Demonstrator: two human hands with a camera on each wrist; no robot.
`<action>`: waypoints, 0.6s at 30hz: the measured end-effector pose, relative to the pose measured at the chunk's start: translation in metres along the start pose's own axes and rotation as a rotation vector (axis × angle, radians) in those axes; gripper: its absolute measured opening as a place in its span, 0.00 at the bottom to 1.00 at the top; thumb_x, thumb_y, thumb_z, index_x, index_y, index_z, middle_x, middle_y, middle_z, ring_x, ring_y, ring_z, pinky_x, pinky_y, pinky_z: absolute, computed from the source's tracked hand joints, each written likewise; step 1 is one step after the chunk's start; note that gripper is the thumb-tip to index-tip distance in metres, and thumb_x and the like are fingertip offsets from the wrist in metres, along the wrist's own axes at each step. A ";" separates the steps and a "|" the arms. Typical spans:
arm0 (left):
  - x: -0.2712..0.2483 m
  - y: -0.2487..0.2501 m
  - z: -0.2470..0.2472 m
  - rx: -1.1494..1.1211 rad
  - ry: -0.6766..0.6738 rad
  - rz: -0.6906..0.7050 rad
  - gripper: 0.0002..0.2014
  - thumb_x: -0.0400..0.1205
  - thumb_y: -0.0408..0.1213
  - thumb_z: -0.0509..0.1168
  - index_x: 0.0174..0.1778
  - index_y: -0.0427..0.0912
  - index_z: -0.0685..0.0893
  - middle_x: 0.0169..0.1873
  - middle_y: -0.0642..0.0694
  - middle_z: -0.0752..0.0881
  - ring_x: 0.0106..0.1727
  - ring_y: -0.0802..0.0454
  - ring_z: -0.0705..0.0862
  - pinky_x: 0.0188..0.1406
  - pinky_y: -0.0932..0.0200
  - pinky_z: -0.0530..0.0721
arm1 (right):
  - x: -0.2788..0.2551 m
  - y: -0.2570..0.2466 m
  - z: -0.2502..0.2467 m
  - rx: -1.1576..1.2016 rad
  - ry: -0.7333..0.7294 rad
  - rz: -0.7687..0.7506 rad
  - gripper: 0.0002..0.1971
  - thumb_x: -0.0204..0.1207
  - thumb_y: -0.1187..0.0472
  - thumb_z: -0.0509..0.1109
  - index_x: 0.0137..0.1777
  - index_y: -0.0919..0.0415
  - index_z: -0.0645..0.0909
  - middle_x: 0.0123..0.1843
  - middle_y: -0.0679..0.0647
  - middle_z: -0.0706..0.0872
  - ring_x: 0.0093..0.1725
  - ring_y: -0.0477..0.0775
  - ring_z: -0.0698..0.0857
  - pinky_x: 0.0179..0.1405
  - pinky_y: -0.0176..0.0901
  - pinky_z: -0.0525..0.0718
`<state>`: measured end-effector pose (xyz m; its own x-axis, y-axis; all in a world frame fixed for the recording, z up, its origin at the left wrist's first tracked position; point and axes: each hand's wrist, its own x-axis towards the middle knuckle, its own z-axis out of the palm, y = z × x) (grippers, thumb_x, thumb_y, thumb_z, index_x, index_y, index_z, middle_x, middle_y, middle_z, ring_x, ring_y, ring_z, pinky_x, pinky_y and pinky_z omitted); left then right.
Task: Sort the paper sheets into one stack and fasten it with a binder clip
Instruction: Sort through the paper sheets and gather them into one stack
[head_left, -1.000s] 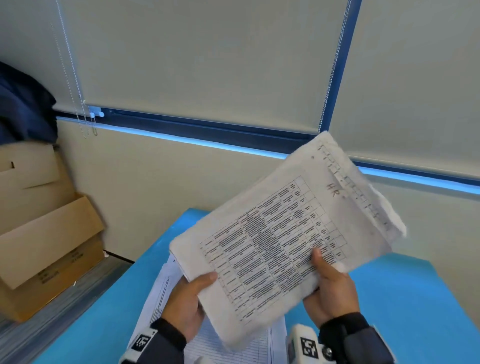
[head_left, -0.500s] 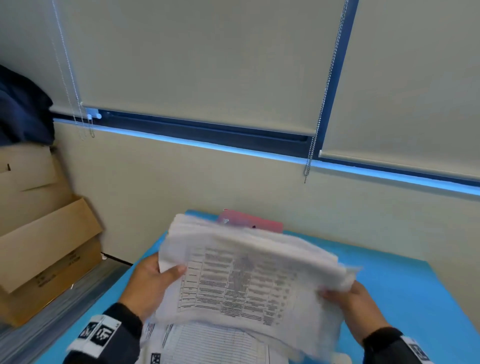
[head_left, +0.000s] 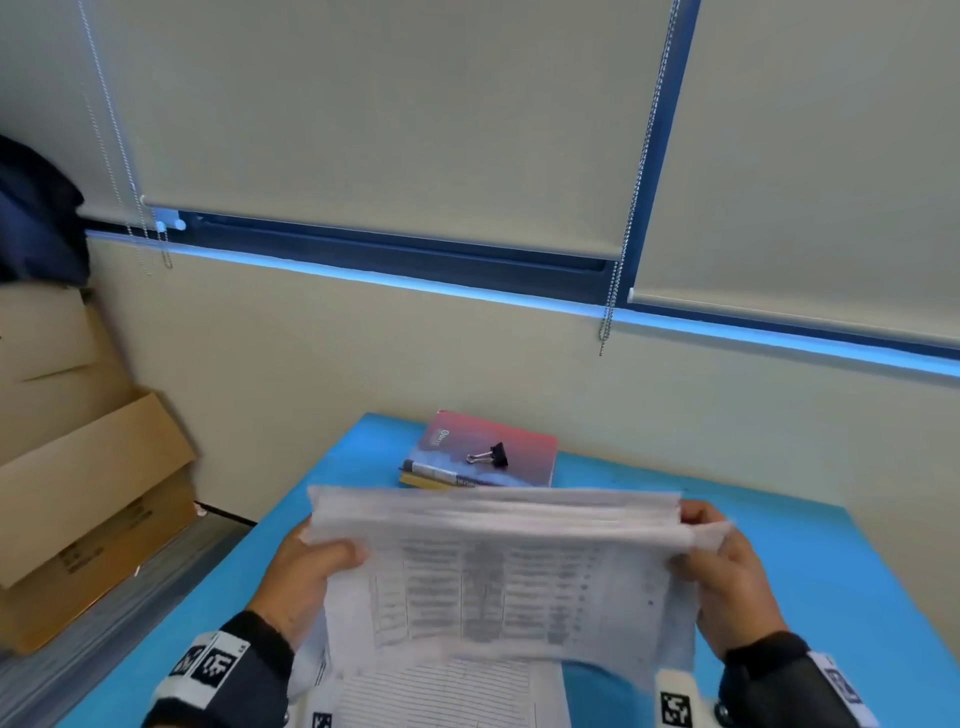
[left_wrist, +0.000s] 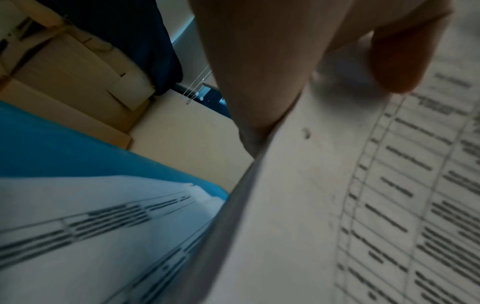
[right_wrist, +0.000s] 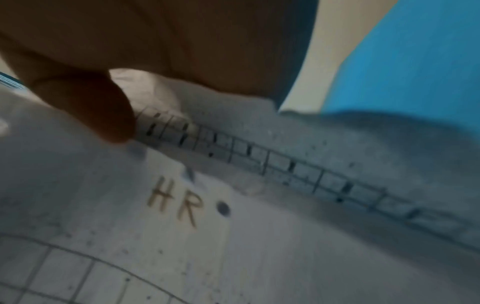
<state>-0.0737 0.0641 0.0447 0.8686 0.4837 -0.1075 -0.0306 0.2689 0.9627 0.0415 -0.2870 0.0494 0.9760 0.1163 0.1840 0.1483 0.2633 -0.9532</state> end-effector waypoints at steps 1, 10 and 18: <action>0.001 -0.003 -0.001 0.005 -0.014 -0.025 0.20 0.60 0.22 0.69 0.49 0.30 0.86 0.40 0.37 0.92 0.49 0.34 0.87 0.49 0.46 0.83 | -0.001 0.006 -0.001 -0.020 -0.003 0.036 0.15 0.51 0.72 0.66 0.38 0.57 0.83 0.37 0.55 0.87 0.35 0.52 0.84 0.34 0.42 0.79; 0.007 -0.011 0.003 0.022 -0.045 -0.041 0.22 0.58 0.26 0.65 0.49 0.31 0.86 0.44 0.32 0.91 0.47 0.32 0.87 0.51 0.43 0.84 | -0.005 0.026 0.015 -0.188 -0.125 0.057 0.26 0.53 0.70 0.70 0.54 0.54 0.89 0.52 0.57 0.93 0.53 0.59 0.90 0.52 0.60 0.87; 0.003 -0.016 0.007 0.133 -0.023 -0.059 0.16 0.69 0.21 0.69 0.53 0.32 0.85 0.48 0.30 0.90 0.52 0.30 0.87 0.53 0.40 0.85 | -0.013 0.036 0.019 -0.256 -0.068 0.044 0.27 0.49 0.70 0.62 0.46 0.52 0.91 0.41 0.49 0.92 0.43 0.49 0.88 0.41 0.48 0.85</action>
<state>-0.0668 0.0556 0.0311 0.8783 0.4502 -0.1610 0.0855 0.1833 0.9793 0.0314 -0.2608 0.0177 0.9708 0.1882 0.1487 0.1501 0.0070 -0.9887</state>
